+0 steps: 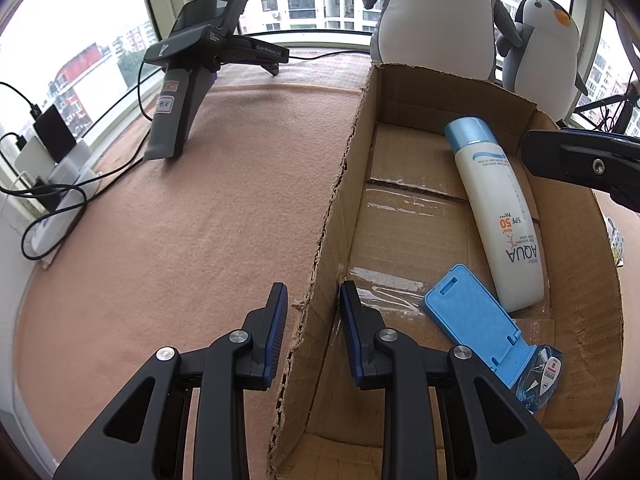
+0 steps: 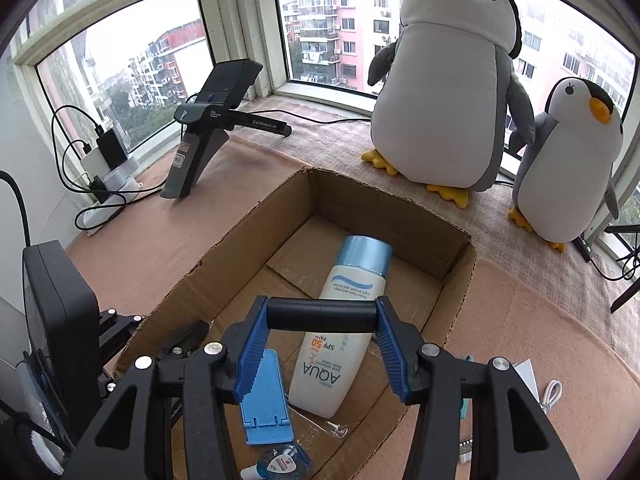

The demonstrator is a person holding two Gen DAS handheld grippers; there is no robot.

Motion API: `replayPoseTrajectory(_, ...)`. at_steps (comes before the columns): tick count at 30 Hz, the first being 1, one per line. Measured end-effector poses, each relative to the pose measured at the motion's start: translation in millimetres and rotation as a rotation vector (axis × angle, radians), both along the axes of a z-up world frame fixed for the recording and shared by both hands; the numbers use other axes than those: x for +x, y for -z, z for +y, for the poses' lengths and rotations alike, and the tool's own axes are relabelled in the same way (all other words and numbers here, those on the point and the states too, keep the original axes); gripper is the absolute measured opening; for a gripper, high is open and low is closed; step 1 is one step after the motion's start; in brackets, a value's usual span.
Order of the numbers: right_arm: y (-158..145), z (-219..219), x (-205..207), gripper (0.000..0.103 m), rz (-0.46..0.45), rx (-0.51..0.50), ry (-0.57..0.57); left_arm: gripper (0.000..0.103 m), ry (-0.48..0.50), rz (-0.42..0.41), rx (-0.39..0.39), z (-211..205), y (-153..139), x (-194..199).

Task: Organize rigid objects
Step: 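Carry the black cylinder into the box and open the right gripper, then move the right gripper to the patterned tube and grasp it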

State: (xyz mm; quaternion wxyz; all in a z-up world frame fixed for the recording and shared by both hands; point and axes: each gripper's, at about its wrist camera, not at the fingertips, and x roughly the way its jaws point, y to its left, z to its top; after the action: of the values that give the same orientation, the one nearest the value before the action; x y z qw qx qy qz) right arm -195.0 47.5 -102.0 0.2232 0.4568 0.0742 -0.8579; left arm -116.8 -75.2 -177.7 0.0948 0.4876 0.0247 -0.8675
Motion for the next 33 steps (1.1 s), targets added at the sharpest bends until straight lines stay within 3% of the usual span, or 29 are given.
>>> replayPoseTrajectory(5,2,-3,-3,0.049,-0.008,0.000,-0.001,0.024,-0.001,0.000,0.001,0,0,0)
replayPoseTrajectory(7,2,-3,-3,0.058,-0.007,0.006,-0.005,0.024,-0.002,0.000,0.000,0,0,0)
replayPoseTrajectory(9,2,-3,-3,0.073,-0.006,0.007,-0.008,0.024,-0.002,0.001,0.001,0,0,0)
replayPoseTrajectory(25,-5,11,0,0.074,-0.002,-0.005,0.028,0.024,-0.001,0.000,0.000,0,0,-1)
replayPoseTrajectory(33,-14,50,10,0.074,-0.033,-0.057,0.094,0.024,-0.001,0.000,-0.001,0,0,-1)
